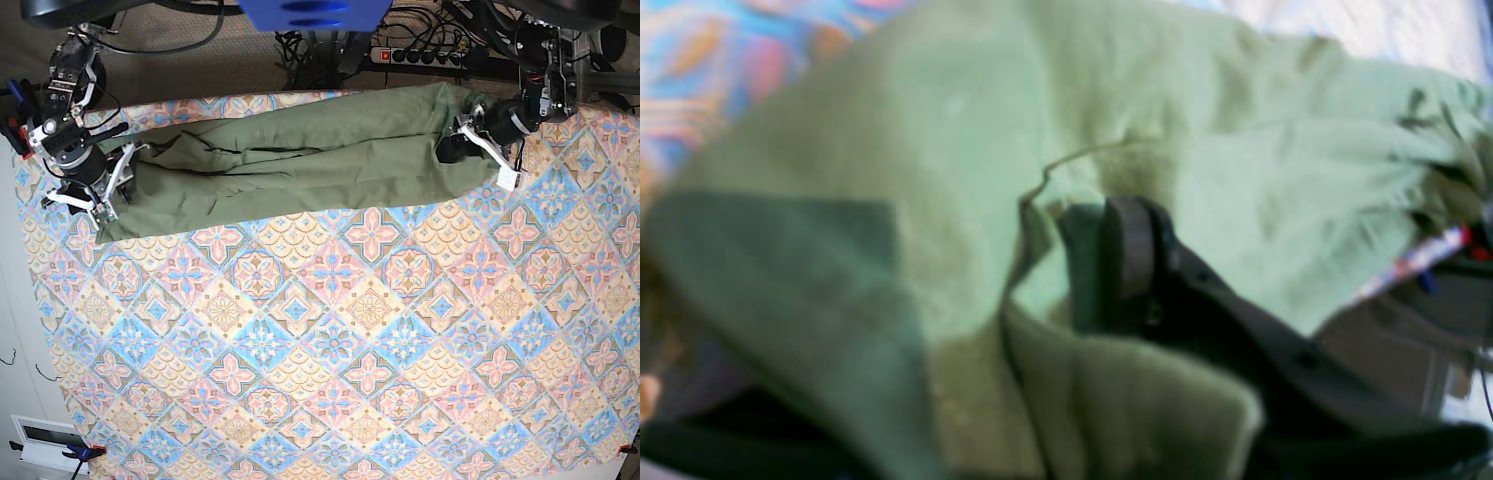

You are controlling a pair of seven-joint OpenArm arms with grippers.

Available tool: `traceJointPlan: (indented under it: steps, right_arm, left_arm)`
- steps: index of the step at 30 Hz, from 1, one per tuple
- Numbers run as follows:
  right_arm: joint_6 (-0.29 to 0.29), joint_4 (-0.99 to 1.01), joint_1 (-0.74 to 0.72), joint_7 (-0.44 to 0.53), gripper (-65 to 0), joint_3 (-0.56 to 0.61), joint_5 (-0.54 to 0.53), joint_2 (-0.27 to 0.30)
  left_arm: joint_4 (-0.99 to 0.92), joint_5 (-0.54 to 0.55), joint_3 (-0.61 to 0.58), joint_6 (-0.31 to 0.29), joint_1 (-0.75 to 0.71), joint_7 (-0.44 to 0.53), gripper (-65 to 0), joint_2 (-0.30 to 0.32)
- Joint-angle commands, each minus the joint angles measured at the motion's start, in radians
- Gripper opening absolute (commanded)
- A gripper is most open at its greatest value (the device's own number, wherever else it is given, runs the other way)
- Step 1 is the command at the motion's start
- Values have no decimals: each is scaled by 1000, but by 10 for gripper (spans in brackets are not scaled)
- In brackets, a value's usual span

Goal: Layout the t-shirt on the table in an organized manner, then fold the t-shirt properly
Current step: 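Fold the strip ends inward with both grippers to square them, then move the left gripper along the folded t-shirt and press its end inward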

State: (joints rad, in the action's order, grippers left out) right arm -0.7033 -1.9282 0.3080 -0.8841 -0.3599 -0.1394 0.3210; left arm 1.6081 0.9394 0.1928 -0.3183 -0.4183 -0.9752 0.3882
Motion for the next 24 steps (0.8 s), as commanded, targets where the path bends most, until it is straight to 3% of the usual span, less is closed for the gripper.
traceJointPlan:
  steps: [1, 4, 12, 15, 19, 24]
  right_arm:
    - [5, -17, -8, 16, -404, -6, -10, 17]
    - [5, -18, -8, 16, -404, -6, -10, 17]
    - [5, -18, -5, 18, -404, -6, -10, 17]
    - [5, -18, -7, 16, -404, 3, -16, 17]
    - [5, -20, -3, 18, -404, 26, -16, 17]
    - [5, -20, -3, 18, -404, 26, -16, 17]
  left_arm:
    - [11, -15, 3, 6, -7, -23, -503, 13]
    - [25, -18, 61, 6, -9, -23, -650, 10]
    - [-1, -36, 230, 8, 19, -24, -650, 31]
    - [-18, -101, 233, 8, 57, -18, -650, 62]
    - [-19, -193, 233, 8, 91, 65, -650, 93]
    - [-16, -294, 233, 11, 157, 65, -650, 87]
